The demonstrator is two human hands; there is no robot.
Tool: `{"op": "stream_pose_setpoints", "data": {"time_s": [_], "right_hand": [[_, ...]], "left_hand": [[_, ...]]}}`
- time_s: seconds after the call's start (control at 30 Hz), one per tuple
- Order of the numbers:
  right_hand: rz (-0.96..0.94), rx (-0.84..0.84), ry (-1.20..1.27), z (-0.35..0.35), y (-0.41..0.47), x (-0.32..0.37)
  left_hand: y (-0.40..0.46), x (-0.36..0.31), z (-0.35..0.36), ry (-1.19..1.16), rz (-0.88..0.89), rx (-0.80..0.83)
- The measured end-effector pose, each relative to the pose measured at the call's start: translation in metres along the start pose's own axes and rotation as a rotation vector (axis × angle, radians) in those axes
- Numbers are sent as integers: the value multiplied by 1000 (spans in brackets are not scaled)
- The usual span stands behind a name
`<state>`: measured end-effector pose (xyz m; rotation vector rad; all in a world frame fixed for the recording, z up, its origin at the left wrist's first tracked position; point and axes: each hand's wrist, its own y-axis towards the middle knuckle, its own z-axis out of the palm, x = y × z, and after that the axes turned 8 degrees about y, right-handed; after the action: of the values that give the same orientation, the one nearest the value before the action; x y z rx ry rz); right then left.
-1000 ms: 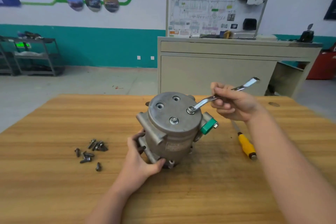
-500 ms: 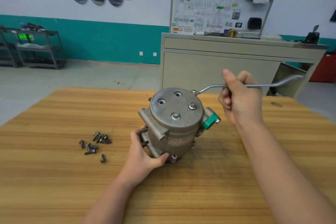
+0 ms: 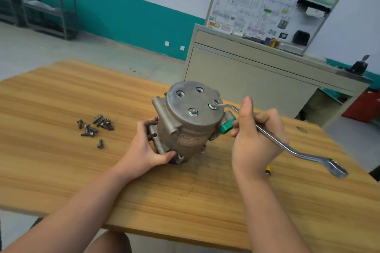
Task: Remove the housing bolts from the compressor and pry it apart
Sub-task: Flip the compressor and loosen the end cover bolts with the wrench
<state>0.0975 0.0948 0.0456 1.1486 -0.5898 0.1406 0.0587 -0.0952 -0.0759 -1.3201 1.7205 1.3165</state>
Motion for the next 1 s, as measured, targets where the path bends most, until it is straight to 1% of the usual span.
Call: {"op": "stream_pose_setpoints", "data": {"time_s": [0.1, 0.37, 0.53, 0.6, 0.63, 0.7, 0.8, 0.83, 0.93, 1.0], "right_hand": [[-85, 7, -125, 1, -2, -1], [-199, 46, -122, 3, -6, 0], [-290, 108, -372, 20, -13, 15], [-292, 113, -520, 29, -15, 22], [-253, 129, -540, 30, -16, 20], [-122, 195, -452, 28, -22, 17], [-146, 35, -333, 19, -34, 15], [-75, 15, -248, 17, -36, 15], [339, -49, 130, 5, -28, 11], [579, 2, 347, -15, -9, 1]], "left_hand": [[-1, -3, 0, -13, -4, 7], [-3, -6, 2, -41, -9, -5], [-2, -2, 2, -32, 0, -3], [-2, 0, 2, -36, -8, 7], [-2, 0, 2, -28, -6, -3], [-2, -1, 3, -12, 11, -31], [-4, -5, 4, -13, 18, -39], [-4, -6, 4, -18, 15, -33], [-4, -6, 3, -34, 4, -13], [-4, -6, 2, -38, -5, -3]]}}
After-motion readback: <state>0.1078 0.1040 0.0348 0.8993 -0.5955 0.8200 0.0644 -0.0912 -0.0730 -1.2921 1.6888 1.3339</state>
